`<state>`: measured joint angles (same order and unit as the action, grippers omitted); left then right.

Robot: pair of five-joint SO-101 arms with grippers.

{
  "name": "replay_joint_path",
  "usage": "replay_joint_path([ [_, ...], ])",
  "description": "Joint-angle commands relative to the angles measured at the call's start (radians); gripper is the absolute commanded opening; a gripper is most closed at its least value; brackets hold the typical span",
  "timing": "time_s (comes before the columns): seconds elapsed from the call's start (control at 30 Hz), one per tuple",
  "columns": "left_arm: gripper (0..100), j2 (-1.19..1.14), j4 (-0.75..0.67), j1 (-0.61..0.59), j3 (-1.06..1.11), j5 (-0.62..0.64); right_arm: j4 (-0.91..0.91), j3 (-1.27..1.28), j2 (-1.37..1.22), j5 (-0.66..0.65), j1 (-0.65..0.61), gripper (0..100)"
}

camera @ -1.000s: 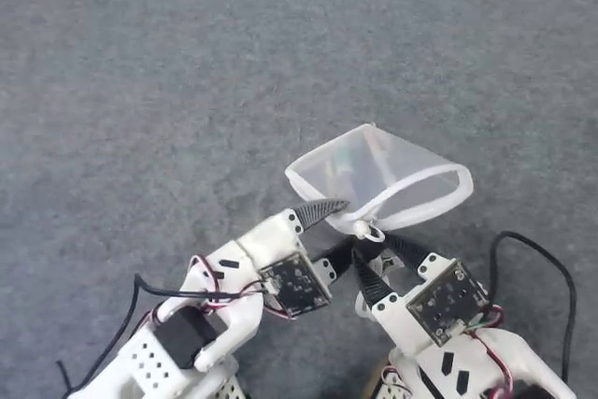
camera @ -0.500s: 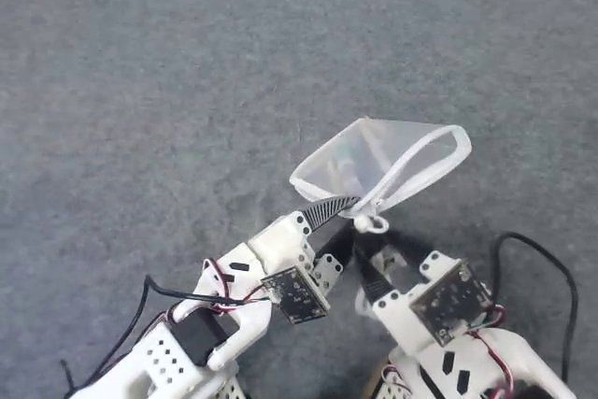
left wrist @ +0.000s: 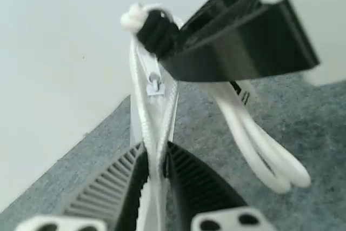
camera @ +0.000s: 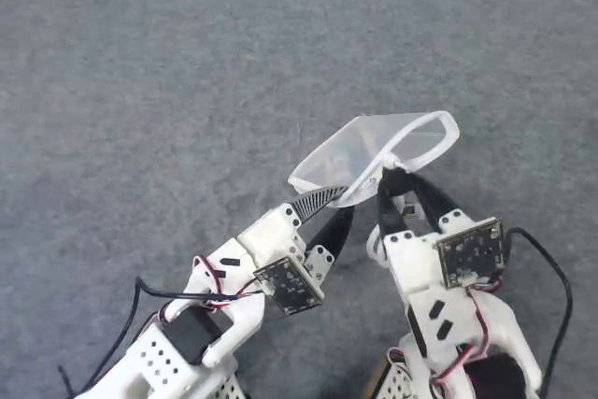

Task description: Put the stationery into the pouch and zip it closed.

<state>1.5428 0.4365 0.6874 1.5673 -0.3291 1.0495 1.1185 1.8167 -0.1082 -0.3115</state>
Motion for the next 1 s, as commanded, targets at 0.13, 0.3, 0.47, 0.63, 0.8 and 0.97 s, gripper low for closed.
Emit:
replay_joint_path([
  [0.13,1,0.006,0.038,-0.020,-0.035,-0.011,-0.128,0.031,-0.001,0.020,0.117,0.6],
  [0.3,1,0.006,0.038,-0.020,-0.031,-0.011,-0.147,0.037,-0.001,0.048,0.147,0.6],
  [0.47,1,0.006,0.038,-0.021,-0.031,-0.011,-0.157,0.041,-0.001,0.044,0.147,0.6],
  [0.63,1,0.006,0.038,-0.021,-0.031,-0.011,-0.157,0.041,-0.001,0.044,0.147,0.6],
  [0.8,1,0.008,0.038,-0.041,-0.033,-0.011,-0.170,0.043,-0.002,0.048,0.177,0.6],
  [0.97,1,0.008,0.038,-0.069,-0.035,-0.011,-0.246,0.086,-0.002,0.048,0.243,0.6],
])
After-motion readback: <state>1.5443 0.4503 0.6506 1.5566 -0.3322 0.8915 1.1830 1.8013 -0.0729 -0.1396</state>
